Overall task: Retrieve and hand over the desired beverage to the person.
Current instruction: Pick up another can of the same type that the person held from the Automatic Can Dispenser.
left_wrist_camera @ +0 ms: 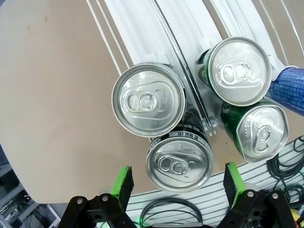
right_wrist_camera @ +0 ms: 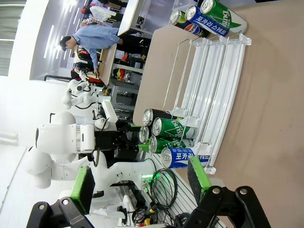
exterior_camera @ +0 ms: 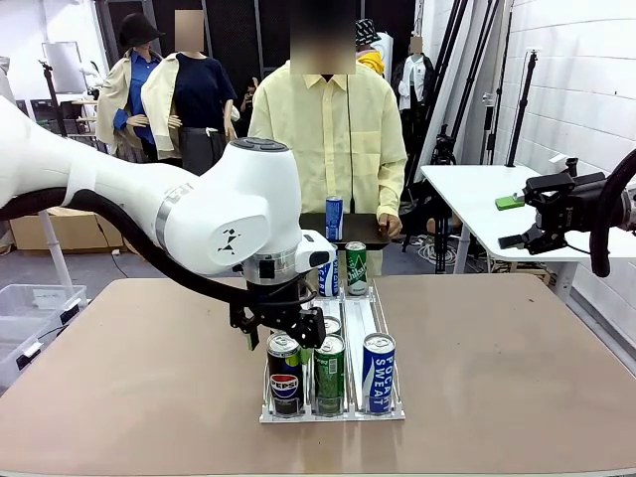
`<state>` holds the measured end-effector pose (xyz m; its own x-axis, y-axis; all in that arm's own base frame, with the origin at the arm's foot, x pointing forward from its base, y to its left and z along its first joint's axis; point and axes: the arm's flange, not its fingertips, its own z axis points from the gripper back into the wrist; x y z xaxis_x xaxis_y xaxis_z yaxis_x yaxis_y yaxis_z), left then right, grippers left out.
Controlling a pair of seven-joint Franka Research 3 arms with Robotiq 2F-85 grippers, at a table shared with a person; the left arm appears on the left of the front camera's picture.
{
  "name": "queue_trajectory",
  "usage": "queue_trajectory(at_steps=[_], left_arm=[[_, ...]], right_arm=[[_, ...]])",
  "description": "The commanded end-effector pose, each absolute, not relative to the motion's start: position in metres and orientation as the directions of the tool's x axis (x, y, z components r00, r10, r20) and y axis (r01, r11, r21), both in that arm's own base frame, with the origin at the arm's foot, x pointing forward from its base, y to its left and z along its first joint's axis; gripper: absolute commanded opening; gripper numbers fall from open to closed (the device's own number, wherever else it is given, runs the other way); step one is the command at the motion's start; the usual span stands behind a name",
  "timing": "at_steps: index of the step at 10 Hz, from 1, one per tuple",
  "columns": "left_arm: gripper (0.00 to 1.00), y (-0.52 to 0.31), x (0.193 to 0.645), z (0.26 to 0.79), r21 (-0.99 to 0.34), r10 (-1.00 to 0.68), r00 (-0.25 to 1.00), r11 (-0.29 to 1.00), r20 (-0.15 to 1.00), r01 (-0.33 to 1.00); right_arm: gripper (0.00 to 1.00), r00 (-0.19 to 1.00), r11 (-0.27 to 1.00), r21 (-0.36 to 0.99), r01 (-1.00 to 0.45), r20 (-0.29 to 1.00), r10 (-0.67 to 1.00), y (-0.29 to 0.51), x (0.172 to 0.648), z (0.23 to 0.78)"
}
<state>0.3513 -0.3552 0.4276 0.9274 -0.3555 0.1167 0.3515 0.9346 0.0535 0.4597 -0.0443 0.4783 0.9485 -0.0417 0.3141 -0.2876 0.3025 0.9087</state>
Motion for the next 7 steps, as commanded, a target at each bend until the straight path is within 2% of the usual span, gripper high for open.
queue_trajectory(at_steps=[1,7], left_arm=[[1.00,-0.361,0.352,0.418,0.077,-0.327,0.934,0.945,0.146,0.319],[1.00,-0.362,0.356,0.405,0.088,-0.317,0.934,0.948,0.163,0.306]], right_arm=[[1.00,0.948,0.297,0.910,-0.289,0.315,-0.042,-0.044,0.459,0.478],[1.00,0.948,0.297,0.910,-0.289,0.315,-0.042,-0.044,0.459,0.478]])
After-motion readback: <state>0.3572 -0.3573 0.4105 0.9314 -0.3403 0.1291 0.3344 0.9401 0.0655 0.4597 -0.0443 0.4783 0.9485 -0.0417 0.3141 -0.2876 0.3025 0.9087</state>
